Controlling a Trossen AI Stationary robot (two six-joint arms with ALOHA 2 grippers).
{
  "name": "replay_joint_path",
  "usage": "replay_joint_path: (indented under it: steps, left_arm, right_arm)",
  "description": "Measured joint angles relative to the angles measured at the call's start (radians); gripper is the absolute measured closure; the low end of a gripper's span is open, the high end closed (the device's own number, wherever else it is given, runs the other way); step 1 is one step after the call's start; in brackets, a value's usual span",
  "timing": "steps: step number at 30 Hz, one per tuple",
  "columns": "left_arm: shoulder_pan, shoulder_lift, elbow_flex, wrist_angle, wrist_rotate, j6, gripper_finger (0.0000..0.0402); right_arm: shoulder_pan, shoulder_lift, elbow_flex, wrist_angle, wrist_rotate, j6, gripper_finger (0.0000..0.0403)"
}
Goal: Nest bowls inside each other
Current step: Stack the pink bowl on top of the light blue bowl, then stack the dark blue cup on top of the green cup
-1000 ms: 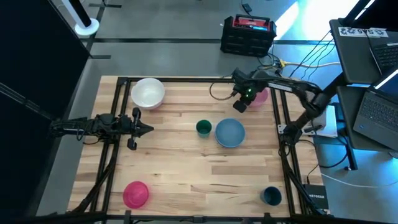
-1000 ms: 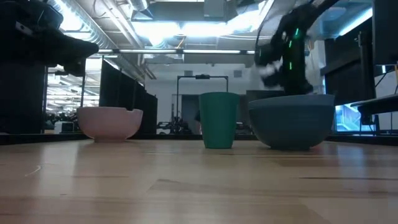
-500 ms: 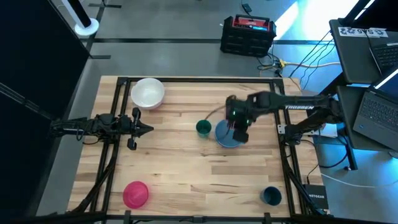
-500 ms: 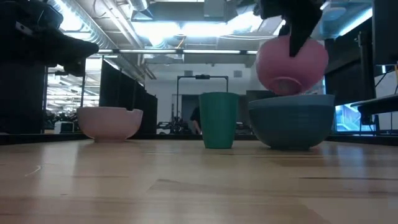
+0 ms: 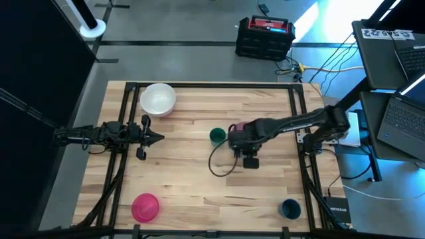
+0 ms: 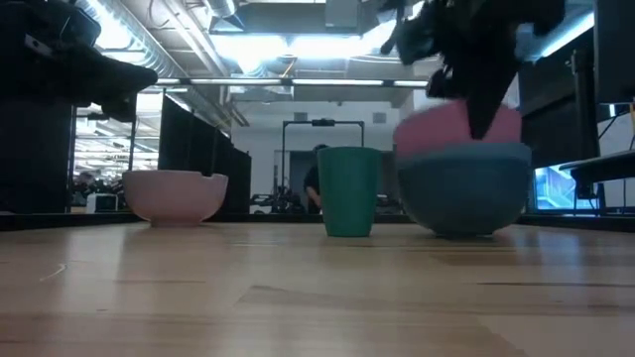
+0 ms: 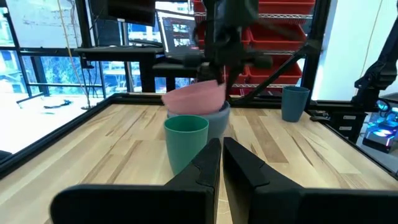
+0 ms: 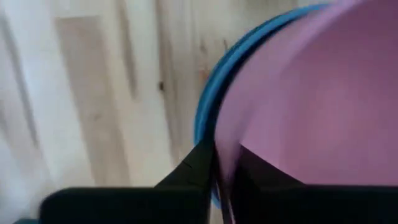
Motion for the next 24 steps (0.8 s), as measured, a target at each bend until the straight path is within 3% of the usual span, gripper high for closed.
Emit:
replay_joint_path:
  steps: [5,17,24]
  left_arm:
    - [0.000,0.000,0.000,0.000,0.000,0.000,0.0402]
    - [0.000,0.000,0.000,0.000,0.000,0.000,0.0402]
    - [0.000,0.000,0.000,0.000,0.000,0.000,0.0402]
  right_arm:
    - [0.012,-0.004,0.006,-0.016,-0.056,0.038,0.0304]
    - [0.240,-0.174,0.153,-0.190,-0.115,0.282,0.0175]
    - [0.619,-0.239,0.072,-0.209,-0.034,0.675,0.0180]
